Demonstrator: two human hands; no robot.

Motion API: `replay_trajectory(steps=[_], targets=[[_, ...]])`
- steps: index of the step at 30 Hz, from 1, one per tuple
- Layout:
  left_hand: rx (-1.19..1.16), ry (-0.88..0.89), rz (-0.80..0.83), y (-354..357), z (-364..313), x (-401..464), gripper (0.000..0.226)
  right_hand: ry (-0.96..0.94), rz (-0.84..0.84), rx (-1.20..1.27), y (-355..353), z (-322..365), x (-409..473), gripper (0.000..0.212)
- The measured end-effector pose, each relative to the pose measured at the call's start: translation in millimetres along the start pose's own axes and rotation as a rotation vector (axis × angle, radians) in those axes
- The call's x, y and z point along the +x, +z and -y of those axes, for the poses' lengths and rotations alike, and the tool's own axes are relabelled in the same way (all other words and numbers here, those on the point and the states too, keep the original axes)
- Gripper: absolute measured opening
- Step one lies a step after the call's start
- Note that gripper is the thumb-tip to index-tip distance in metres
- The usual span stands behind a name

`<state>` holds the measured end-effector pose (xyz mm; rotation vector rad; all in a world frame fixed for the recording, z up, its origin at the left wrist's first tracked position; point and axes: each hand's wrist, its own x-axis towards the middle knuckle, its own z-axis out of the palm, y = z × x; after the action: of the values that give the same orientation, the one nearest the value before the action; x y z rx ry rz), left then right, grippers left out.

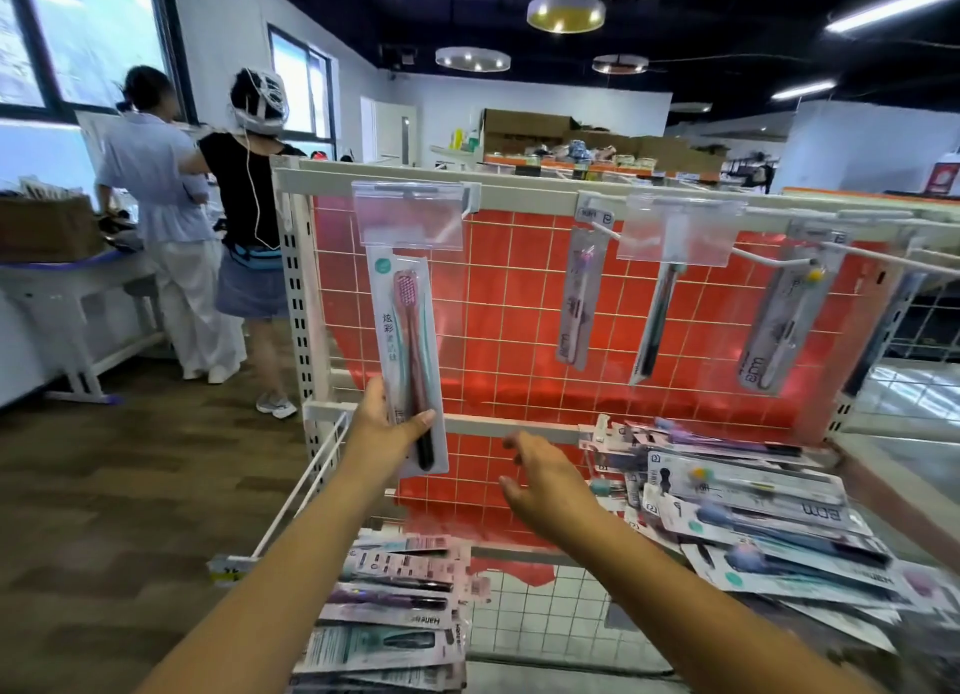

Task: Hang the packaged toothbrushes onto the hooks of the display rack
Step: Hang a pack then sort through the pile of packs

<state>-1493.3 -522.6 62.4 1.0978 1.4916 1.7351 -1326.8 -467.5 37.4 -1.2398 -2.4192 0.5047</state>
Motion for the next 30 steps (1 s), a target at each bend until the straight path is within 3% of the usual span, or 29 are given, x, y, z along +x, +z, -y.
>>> replay_trajectory(steps=[10, 14, 23, 28, 30], targets=[[0.002, 0.004, 0.096, 10.5, -8.6, 16.9, 0.039, 0.049, 0.018, 0.025, 2.7, -10.5, 2.7, 0.043], [0.115, 0.028, 0.164, 17.6, -6.0, 23.4, 0.038, 0.073, 0.024, 0.039, 4.7, -11.7, 7.7, 0.042], [0.335, -0.030, 0.141, 27.6, -9.8, 66.4, 0.031, 0.107, 0.017, 0.107, 1.8, -15.7, 19.7, 0.041], [0.508, -0.069, 0.102, 30.4, -10.0, 101.6, 0.051, 0.097, -0.013, 0.083, -4.5, -23.3, 26.4, 0.038], [0.548, -0.071, 0.101, 33.5, -11.9, 112.7, 0.048, 0.105, -0.015, 0.068, -5.4, -26.6, 28.8, 0.040]])
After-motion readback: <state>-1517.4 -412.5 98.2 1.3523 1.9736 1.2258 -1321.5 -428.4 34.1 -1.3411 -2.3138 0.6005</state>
